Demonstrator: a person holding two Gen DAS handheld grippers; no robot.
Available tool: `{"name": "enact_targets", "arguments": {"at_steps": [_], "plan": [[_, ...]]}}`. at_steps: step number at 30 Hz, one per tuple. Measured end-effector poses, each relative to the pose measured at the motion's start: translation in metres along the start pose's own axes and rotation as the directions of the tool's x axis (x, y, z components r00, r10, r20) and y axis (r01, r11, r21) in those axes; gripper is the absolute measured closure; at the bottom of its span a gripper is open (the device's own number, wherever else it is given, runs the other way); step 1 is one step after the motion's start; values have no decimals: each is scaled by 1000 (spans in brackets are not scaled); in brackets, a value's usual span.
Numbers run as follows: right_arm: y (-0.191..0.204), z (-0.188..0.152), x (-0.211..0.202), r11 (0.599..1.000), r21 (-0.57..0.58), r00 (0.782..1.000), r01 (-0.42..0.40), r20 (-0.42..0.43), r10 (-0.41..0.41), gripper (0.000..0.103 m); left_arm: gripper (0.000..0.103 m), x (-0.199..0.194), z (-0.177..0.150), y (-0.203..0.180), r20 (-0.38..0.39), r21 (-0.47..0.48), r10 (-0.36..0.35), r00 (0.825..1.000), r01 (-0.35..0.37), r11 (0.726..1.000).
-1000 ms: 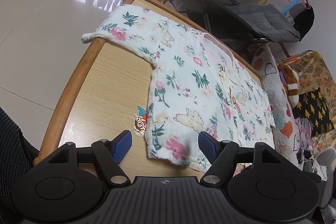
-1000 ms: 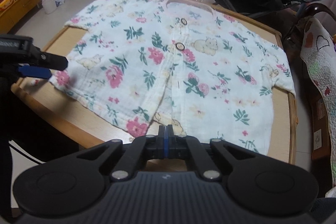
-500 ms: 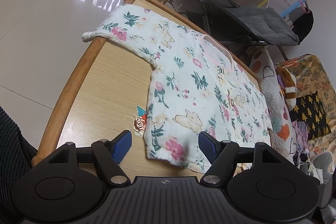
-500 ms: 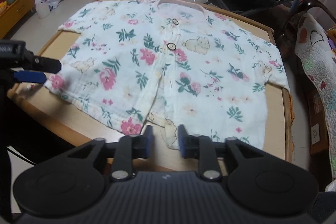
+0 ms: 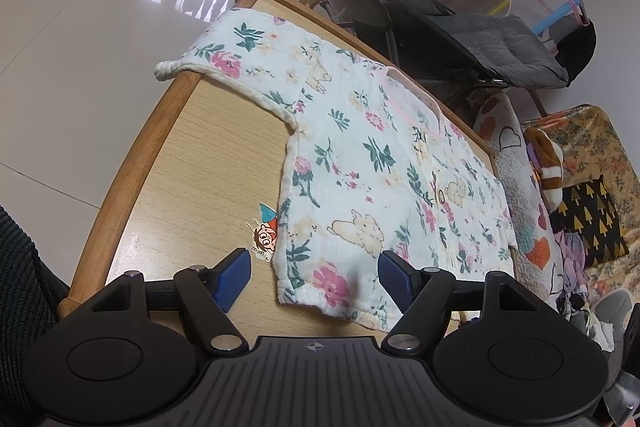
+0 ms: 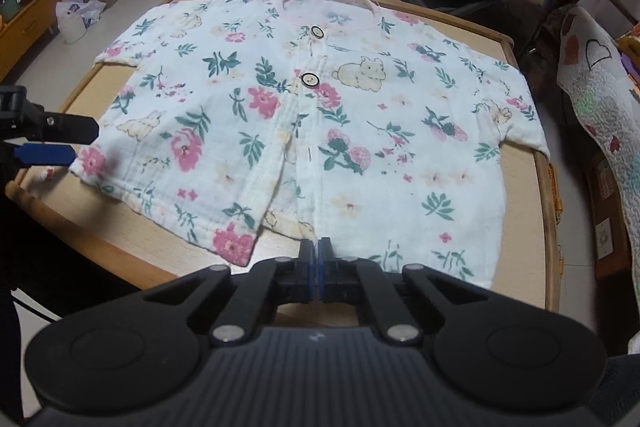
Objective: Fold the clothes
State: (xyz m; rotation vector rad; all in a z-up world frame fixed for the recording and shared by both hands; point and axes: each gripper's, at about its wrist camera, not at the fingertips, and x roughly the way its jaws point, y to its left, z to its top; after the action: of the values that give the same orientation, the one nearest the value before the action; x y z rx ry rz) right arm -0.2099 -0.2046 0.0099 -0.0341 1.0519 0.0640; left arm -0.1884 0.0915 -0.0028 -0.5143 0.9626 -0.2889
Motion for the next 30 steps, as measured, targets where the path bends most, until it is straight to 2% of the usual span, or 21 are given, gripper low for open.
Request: {"name": "enact_targets", "arguments": {"at_steps": [6, 11, 14, 18, 26, 30], "plan": [[-2, 9, -14, 997, 47, 998, -60, 31, 58, 102, 31, 0, 0, 2, 0, -5, -4, 1000, 4, 1000], [-2, 18, -23, 976, 126, 984, -176, 51, 171, 102, 31, -1, 1, 2, -1, -7, -7, 1000, 7, 1000], [2, 22, -27, 967, 137, 976, -214, 58, 208, 102, 31, -1, 1, 3, -1, -9, -8, 1000, 8, 1000], [7, 26, -27, 964, 129, 972, -234, 59, 228, 102, 31, -1, 1, 3, -1, -10, -8, 1000, 8, 1000], [23, 18, 9, 975, 70, 975, -211, -50, 214, 102, 31, -2, 0, 3, -2, -12, -8, 1000, 8, 1000], [26, 17, 11, 974, 45, 974, -222, -41, 223, 97, 31, -3, 2, 5, 1, -24, -4, 1000, 4, 1000]]}}
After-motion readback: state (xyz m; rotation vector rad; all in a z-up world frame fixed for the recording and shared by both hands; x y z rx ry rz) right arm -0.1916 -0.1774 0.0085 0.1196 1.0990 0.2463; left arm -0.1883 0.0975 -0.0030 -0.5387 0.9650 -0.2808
